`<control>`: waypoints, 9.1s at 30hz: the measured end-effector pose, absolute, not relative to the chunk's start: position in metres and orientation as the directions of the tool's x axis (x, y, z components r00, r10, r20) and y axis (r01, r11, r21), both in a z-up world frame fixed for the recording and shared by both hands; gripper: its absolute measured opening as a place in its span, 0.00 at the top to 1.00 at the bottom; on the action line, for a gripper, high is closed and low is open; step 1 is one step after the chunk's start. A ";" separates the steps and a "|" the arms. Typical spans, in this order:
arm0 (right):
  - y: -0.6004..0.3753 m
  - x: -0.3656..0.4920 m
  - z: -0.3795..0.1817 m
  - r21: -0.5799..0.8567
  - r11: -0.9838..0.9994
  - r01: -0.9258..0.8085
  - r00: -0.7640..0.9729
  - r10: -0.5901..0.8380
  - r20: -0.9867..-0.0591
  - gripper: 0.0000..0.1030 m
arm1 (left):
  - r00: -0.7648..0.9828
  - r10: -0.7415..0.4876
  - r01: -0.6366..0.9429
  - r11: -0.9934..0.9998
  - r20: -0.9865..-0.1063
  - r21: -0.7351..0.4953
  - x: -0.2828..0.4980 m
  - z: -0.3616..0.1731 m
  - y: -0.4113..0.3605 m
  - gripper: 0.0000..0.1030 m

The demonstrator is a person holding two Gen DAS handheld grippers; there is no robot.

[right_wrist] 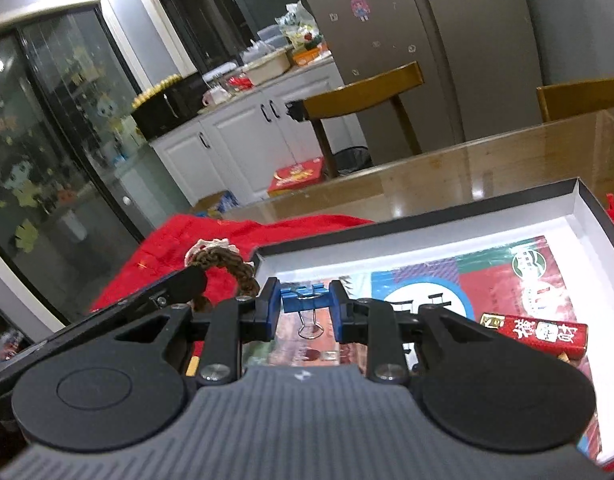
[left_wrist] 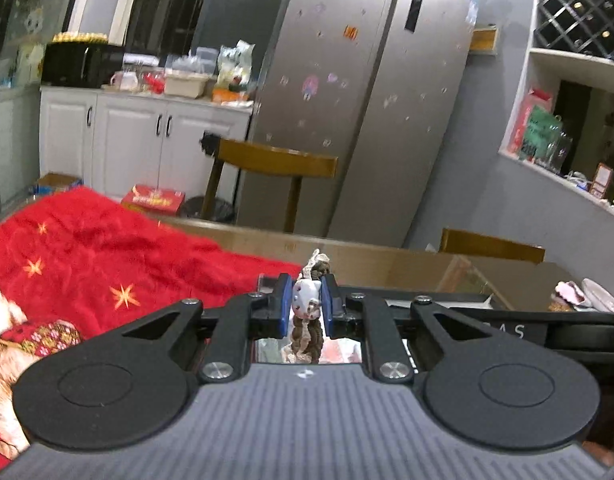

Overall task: Organize objects
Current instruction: 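Lift the keychain and the binder clip and carry both over the black box, then lower the keychain and binder clip into the box and open both grippers, then move the left gripper to the brown snack packet while the right gripper reaches the purple lighter, then close the left gripper on the snack packet while the right gripper grasps the purple lighter, then lift the snack packet and purple lighter and carry both over the box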

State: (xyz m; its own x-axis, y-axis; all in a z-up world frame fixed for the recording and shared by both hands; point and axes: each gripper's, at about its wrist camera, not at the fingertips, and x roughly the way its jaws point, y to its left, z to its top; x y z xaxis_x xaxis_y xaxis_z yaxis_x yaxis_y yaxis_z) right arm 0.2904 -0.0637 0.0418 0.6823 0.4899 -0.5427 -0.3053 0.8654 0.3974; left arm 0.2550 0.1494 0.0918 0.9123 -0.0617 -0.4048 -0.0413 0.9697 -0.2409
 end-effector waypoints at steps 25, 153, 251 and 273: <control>-0.052 0.298 0.007 0.312 0.922 -0.231 0.635 0.386 -0.669 0.72 | 0.863 -0.084 -0.042 0.971 -0.498 -0.235 0.271 0.052 0.143 0.82; -0.103 0.150 0.003 0.370 0.894 -0.253 0.657 0.440 -0.613 0.09 | 0.823 -0.010 -0.049 0.995 -0.568 -0.088 0.111 0.013 0.113 0.22; -0.137 0.236 0.109 0.376 0.914 -0.149 0.662 0.375 -0.649 0.22 | 0.895 -0.097 0.010 0.980 -0.435 -0.199 0.155 0.146 0.097 0.60; -0.173 0.360 0.019 0.430 0.903 0.002 0.569 0.352 -0.743 0.22 | 0.765 -0.188 0.006 0.958 -0.616 -0.285 0.327 0.064 0.051 0.60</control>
